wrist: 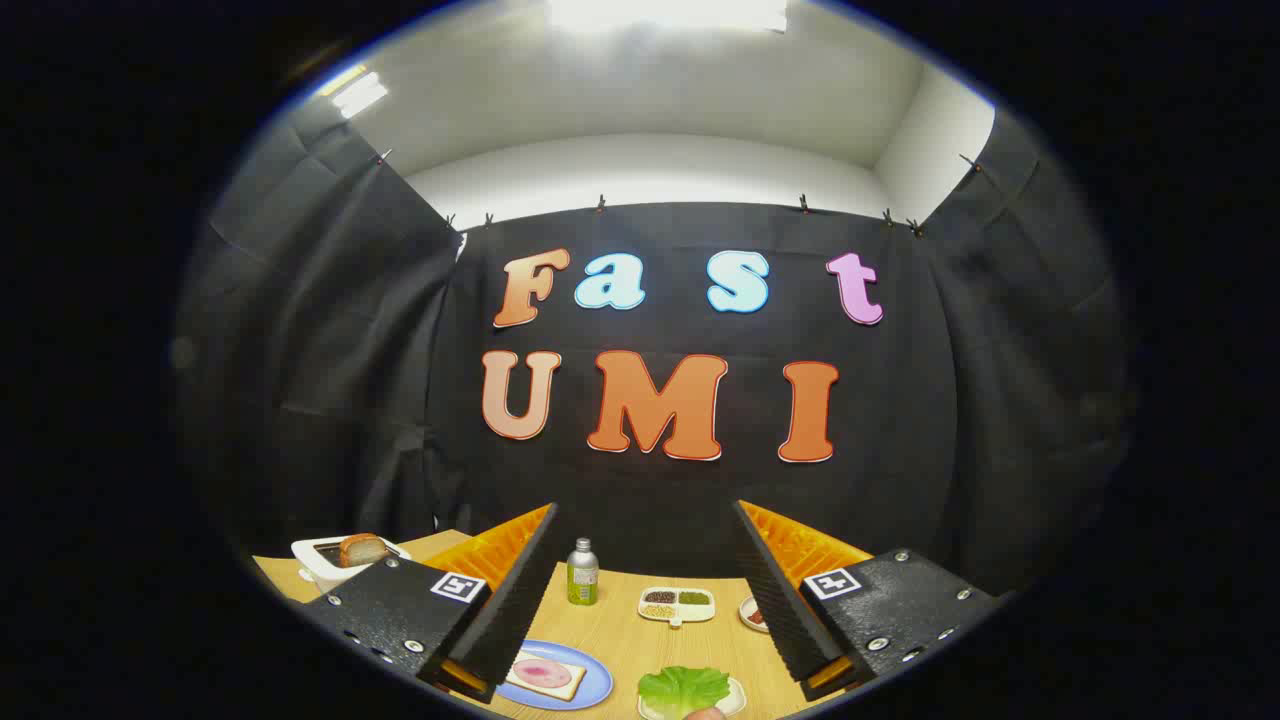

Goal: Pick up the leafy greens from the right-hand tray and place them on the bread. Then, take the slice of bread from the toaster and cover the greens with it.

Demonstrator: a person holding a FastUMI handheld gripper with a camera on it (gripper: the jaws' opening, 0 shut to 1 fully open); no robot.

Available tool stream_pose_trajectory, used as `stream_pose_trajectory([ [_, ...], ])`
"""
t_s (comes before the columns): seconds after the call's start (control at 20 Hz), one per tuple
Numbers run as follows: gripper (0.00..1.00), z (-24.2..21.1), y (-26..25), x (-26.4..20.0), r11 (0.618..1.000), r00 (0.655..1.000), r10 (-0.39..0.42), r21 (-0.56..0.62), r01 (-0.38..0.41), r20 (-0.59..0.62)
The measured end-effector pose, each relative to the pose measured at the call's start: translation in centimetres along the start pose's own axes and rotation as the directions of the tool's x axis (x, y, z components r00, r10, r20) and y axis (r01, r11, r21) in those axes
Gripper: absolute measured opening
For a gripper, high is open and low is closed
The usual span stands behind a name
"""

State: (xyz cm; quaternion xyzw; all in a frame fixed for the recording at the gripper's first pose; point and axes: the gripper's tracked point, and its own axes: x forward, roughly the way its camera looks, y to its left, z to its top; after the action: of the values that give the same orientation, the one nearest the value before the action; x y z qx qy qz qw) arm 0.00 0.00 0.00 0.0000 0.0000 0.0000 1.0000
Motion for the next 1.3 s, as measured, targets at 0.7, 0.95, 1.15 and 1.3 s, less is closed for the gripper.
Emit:
stream_pose_trajectory([
  [0.7,1.00,-1.0,-1.0,1.6,0.999,1.000,0.018,0.033,-0.017,-0.016],
  [0.95,1.00,-1.0,-1.1,1.3,1.000,1.000,0.017,0.015,-0.017,-0.003],
  [1.15,0.99,-2.0,-2.1,1.1,0.999,0.999,0.000,0.035,0.001,-0.048],
  [1.3,1.00,-3.1,-2.9,1.2,0.997,0.995,-0.005,0.075,0.013,-0.102],
])
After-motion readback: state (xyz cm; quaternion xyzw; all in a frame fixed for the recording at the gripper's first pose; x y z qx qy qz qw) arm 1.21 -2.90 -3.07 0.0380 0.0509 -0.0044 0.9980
